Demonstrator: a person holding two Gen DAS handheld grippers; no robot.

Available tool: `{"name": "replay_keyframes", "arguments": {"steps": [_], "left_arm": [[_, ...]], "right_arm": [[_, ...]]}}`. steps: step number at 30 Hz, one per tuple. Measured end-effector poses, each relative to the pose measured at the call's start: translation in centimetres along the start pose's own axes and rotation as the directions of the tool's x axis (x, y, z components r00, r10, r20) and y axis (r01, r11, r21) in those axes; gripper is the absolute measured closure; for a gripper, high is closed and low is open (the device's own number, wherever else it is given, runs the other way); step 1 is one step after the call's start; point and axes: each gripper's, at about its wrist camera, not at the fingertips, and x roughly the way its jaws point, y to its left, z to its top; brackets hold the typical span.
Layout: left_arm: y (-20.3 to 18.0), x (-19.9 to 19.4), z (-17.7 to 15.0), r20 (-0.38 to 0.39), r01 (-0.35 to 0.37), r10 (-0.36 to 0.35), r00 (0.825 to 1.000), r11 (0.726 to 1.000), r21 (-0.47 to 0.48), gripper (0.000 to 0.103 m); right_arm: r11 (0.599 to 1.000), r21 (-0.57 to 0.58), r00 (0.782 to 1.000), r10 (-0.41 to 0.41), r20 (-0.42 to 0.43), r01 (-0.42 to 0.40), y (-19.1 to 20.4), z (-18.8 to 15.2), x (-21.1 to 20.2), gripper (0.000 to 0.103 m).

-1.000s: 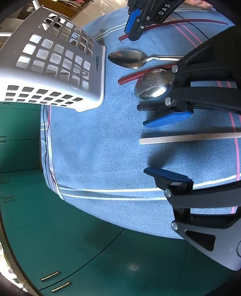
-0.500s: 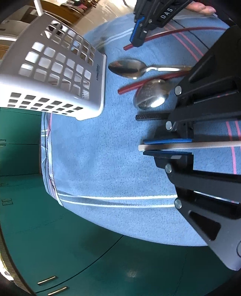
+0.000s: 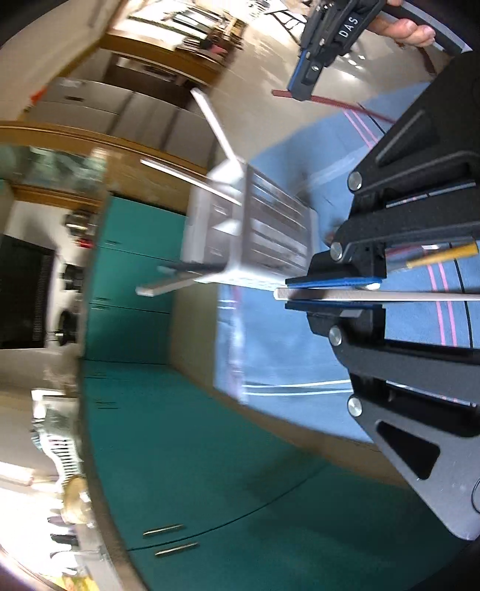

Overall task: Organize utensils
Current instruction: 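Lift both chopsticks up over the white holder, then lower both chopsticks into the holder and open both tools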

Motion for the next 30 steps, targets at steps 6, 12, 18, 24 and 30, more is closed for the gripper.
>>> {"name": "replay_keyframes", "arguments": {"steps": [6,12,18,24,30], "left_arm": [[-0.1,-4.2,2.4,0.127,0.050,-0.045,0.991,0.998,-0.032,0.097],[-0.1,-6.5,4.1,0.207,0.076,-0.063,0.976,0.996,-0.052,0.097],[-0.6,-7.5,7.5,0.298,0.112,-0.087,0.951,0.991,-0.069,0.097],[-0.9,-7.8,11.7,0.382,0.147,-0.088,0.920,0.981,-0.128,0.097],[-0.6,-6.8,14.6,0.486,0.111,0.001,0.874,0.973,-0.202,0.097]], "right_arm": [[1.000,-0.009,0.996,0.020,0.083,-0.019,0.3,1.5,-3.5,0.096],[0.999,-0.025,0.989,0.028,0.142,-0.025,0.9,3.2,-5.1,0.096],[0.998,-0.061,0.985,0.034,0.167,-0.025,1.6,5.3,-5.4,0.096],[0.997,-0.044,0.965,0.071,0.251,-0.062,1.2,9.6,-6.8,0.096],[0.998,-0.003,0.920,0.061,0.388,-0.064,1.0,14.1,-8.4,0.096]]}}
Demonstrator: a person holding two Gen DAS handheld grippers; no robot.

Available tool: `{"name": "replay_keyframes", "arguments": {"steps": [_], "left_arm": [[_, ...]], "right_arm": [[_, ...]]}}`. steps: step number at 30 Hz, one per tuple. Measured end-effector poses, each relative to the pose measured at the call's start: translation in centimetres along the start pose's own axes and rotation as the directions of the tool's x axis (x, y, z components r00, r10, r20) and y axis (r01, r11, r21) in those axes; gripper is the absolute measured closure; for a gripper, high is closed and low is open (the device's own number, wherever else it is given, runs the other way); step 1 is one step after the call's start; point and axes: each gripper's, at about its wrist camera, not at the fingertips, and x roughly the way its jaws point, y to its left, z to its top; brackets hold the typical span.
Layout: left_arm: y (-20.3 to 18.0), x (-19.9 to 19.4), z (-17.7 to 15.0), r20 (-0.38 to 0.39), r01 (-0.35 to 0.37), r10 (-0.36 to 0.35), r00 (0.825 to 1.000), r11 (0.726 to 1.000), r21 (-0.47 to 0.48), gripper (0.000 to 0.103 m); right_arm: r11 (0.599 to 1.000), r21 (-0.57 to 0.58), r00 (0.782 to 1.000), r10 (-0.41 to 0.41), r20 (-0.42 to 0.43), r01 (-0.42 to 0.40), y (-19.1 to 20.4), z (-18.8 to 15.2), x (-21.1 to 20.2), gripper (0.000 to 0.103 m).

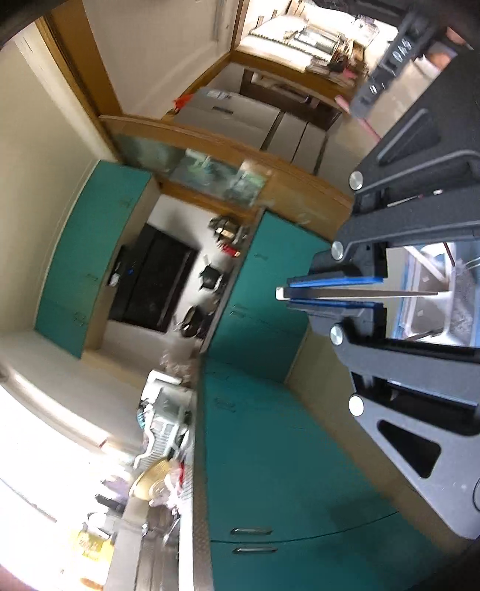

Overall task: Organize utensils
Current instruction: 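Lower both chopsticks into the holder and open both tools, then grasp a steel spoon with the right tool while the left tool grasps a spoon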

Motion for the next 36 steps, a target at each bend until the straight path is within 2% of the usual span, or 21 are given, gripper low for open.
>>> {"name": "replay_keyframes", "arguments": {"steps": [4,11,20,22,24,29,32,34,36], "left_arm": [[-0.3,3.0,-1.3,-0.038,-0.037,0.038,0.999,0.999,0.034,0.097],[-0.1,6.4,-4.8,-0.095,-0.071,0.078,0.992,0.994,0.081,0.097],[0.8,7.6,-7.0,-0.146,-0.072,0.086,0.986,0.993,0.097,0.097],[1.1,7.3,-7.0,-0.147,-0.073,0.087,0.985,0.993,0.094,0.095],[1.3,6.7,-7.0,-0.147,-0.075,0.088,0.985,0.993,0.094,0.091],[2.6,4.1,-7.1,-0.141,-0.067,0.078,0.987,0.995,0.079,0.079],[3.5,1.5,-7.8,-0.143,-0.064,0.076,0.987,0.994,0.090,0.077],[4.0,0.1,-8.9,-0.159,-0.062,0.081,0.984,0.991,0.122,0.076],[4.7,-0.6,-10.7,-0.204,-0.057,0.090,0.975,0.985,0.162,0.076]], "right_arm": [[0.998,-0.001,0.998,-0.059,-0.012,0.059,-0.1,-0.1,2.8,0.096],[0.995,-0.010,0.993,-0.097,-0.061,0.097,-1.0,-3.5,7.3,0.096],[0.993,-0.040,0.987,-0.116,-0.107,0.113,-1.6,-6.5,9.6,0.096],[0.991,-0.043,0.985,-0.134,-0.106,0.130,-1.9,-7.0,9.3,0.092],[0.990,-0.035,0.986,-0.136,-0.091,0.134,-2.1,-7.2,8.2,0.082],[0.989,-0.023,0.988,-0.149,-0.038,0.149,-2.7,-7.5,4.8,0.080],[0.992,-0.017,0.992,-0.125,-0.013,0.125,-3.0,-8.3,1.4,0.080],[0.996,-0.012,0.996,-0.090,-0.027,0.090,-3.2,-9.8,-0.5,0.080],[0.998,-0.005,0.995,-0.057,-0.084,0.057,-3.5,-11.8,-1.1,0.080]]}}
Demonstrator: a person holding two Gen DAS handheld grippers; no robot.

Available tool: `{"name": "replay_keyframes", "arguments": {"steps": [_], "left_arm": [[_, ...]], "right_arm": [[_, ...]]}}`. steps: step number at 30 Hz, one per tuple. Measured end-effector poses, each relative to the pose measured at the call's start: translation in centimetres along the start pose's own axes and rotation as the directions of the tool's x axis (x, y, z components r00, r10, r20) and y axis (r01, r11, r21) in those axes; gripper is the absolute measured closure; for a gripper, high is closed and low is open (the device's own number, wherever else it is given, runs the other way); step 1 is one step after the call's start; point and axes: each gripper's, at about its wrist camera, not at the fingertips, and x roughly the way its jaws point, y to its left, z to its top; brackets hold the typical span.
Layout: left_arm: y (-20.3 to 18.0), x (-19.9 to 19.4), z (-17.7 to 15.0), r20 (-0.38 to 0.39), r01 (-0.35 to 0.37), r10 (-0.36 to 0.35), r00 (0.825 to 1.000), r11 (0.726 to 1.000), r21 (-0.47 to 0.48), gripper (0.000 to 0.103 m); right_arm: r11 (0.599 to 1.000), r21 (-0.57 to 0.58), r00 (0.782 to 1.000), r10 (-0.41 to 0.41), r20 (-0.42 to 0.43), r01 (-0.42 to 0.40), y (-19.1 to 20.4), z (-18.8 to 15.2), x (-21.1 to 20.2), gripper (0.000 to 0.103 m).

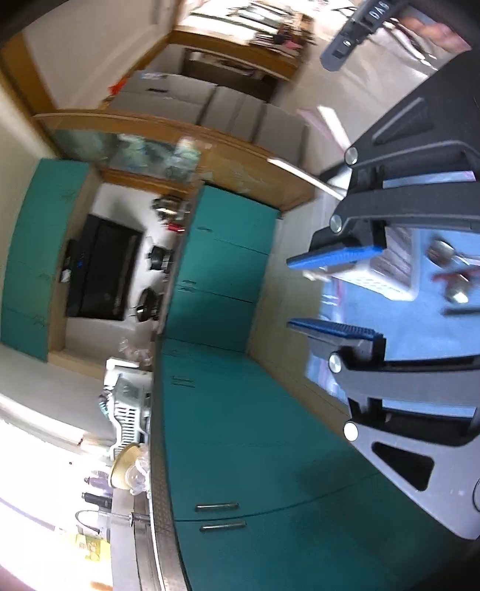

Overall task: Organize utensils
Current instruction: 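Grasp a steel spoon with the right tool while the left tool grasps a spoon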

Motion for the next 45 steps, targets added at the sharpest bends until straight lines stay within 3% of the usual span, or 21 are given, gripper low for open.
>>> {"name": "replay_keyframes", "arguments": {"steps": [2,4,5,6,8,9,11,15,19,24,29,31,33,39,45], "left_arm": [[0.8,0.8,-2.6,-0.082,-0.010,0.013,0.997,0.999,0.037,0.076],[1.4,2.3,-5.5,-0.173,-0.012,0.022,0.985,0.998,0.057,0.076],[1.7,2.9,-6.7,-0.211,-0.016,0.028,0.977,0.998,0.059,0.076],[2.0,3.9,-8.1,-0.266,-0.021,0.036,0.963,0.998,0.057,0.076],[2.6,5.1,-10.1,-0.338,-0.039,0.052,0.940,0.998,0.046,0.076],[3.0,5.4,-10.9,-0.362,-0.049,0.060,0.930,0.998,0.040,0.076],[3.5,5.8,-12.3,-0.398,-0.056,0.062,0.915,0.998,0.027,0.076],[3.5,5.7,-13.7,-0.430,-0.029,0.042,0.902,0.999,0.036,0.076],[2.8,6.0,-14.9,-0.477,0.028,-0.009,0.879,0.999,0.031,0.076],[0.7,7.0,-15.9,-0.535,0.103,-0.067,0.842,0.994,0.039,0.073],[-0.5,7.9,-16.4,-0.568,0.135,-0.084,0.819,0.990,0.048,0.067],[-0.9,8.2,-16.5,-0.577,0.139,-0.087,0.812,0.989,0.047,0.067],[-1.2,8.4,-16.7,-0.581,0.142,-0.089,0.809,0.989,0.046,0.068],[-1.6,9.5,-17.3,-0.605,0.151,-0.100,0.790,0.988,0.034,0.092],[-1.6,9.5,-17.4,-0.597,0.155,-0.119,0.793,0.988,0.010,0.100]], "right_arm": [[1.000,0.001,0.996,0.020,-0.083,-0.020,-0.1,-2.2,1.0,0.080],[0.999,-0.016,0.978,0.029,-0.206,-0.033,0.1,-5.1,3.5,0.080],[0.999,-0.013,0.963,0.029,-0.269,-0.034,0.3,-6.6,5.0,0.080],[0.999,0.007,0.933,0.041,-0.356,-0.041,0.5,-8.4,7.0,0.080],[0.995,0.051,0.890,0.097,-0.445,-0.083,1.2,-10.8,9.2,0.080],[0.992,0.066,0.867,0.126,-0.482,-0.107,1.9,-12.1,10.4,0.080],[0.990,0.056,0.840,0.138,-0.524,-0.128,3.2,-13.5,12.0,0.080],[0.997,0.036,0.818,0.079,-0.569,-0.071,4.3,-14.8,15.2,0.080],[0.999,0.050,0.817,0.041,-0.575,-0.014,3.5,-14.8,17.9,0.080],[0.997,0.072,0.822,0.042,-0.568,-0.001,2.5,-14.4,20.6,0.080],[0.994,0.103,0.809,0.096,-0.580,-0.044,2.5,-14.7,21.8,0.080],[0.995,0.088,0.809,0.094,-0.580,-0.053,2.7,-14.9,21.9,0.092],[0.994,0.088,0.819,0.102,-0.564,-0.063,2.7,-14.8,21.6,0.098],[0.997,0.068,0.841,0.062,-0.537,-0.030,1.0,-14.3,18.8,0.100],[0.999,0.049,0.848,0.011,-0.529,0.018,-1.2,-14.8,16.1,0.100]]}}
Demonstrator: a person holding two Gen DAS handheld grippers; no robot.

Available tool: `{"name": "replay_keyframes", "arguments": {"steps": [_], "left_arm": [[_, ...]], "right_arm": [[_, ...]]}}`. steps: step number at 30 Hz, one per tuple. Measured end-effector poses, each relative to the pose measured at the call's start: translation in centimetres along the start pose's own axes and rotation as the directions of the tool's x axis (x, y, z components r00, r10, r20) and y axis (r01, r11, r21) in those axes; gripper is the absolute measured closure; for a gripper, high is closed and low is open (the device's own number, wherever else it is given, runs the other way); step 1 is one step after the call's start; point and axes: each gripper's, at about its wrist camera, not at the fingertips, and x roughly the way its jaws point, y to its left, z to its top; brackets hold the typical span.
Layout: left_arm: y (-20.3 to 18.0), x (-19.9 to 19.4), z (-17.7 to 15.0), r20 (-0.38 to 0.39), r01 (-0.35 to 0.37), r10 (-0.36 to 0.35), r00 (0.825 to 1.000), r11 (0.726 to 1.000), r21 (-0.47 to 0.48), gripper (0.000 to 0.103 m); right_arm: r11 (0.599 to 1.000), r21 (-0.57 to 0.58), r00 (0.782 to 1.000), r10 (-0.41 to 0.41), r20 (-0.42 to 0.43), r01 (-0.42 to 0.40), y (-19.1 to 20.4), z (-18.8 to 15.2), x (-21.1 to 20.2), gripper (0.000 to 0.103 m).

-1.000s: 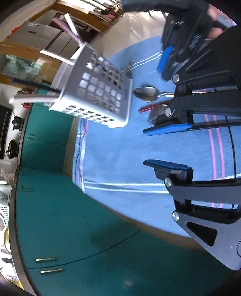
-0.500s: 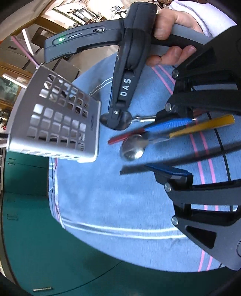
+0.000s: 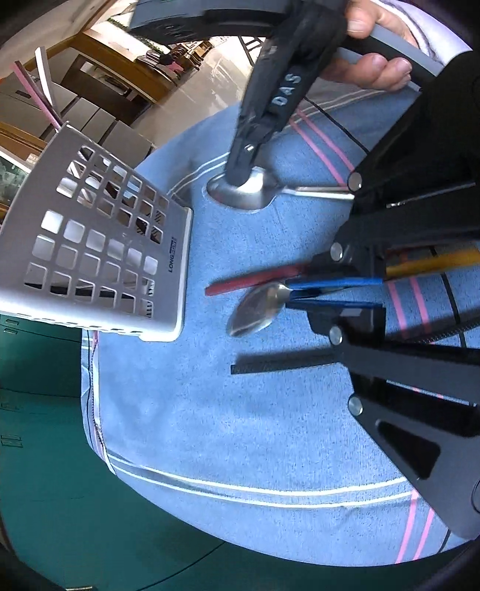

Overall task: Organize utensils
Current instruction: 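Grasp a steel spoon with the right tool while the left tool grasps a spoon, then lift both spoons up over the white holder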

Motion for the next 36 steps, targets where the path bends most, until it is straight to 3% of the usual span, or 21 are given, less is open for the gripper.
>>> {"name": "replay_keyframes", "arguments": {"steps": [4,10,16,18,22,36], "left_arm": [[-0.7,-0.1,-0.1,0.011,-0.007,0.007,1.000,1.000,0.022,0.101],[-2.3,0.1,-0.1,0.004,0.040,-0.040,0.999,0.998,0.052,0.100],[-1.5,-0.4,1.1,0.040,-0.007,0.005,0.999,0.999,0.044,0.088],[-0.8,-0.4,1.8,0.044,-0.015,0.013,0.999,0.999,0.037,0.082],[0.5,0.6,3.2,0.038,-0.032,0.030,0.999,0.998,0.053,0.081],[1.9,3.2,3.2,-0.032,0.143,-0.141,0.989,0.988,0.059,0.082]], "right_arm": [[0.999,0.036,1.000,-0.018,-0.002,0.018,-1.0,-1.5,-0.4,0.100],[0.997,0.065,1.000,-0.028,0.003,0.028,-2.5,-2.8,-1.6,0.100],[0.997,0.074,1.000,-0.031,0.004,0.030,-3.0,-3.2,-2.5,0.100],[0.997,0.075,1.000,-0.027,-0.001,0.027,-3.3,-3.1,-2.4,0.094],[0.997,0.083,1.000,-0.004,0.010,0.003,-3.8,-3.1,-2.6,0.089],[0.984,0.104,0.989,0.148,-0.011,-0.146,-5.5,-2.2,-0.4,0.089]]}}
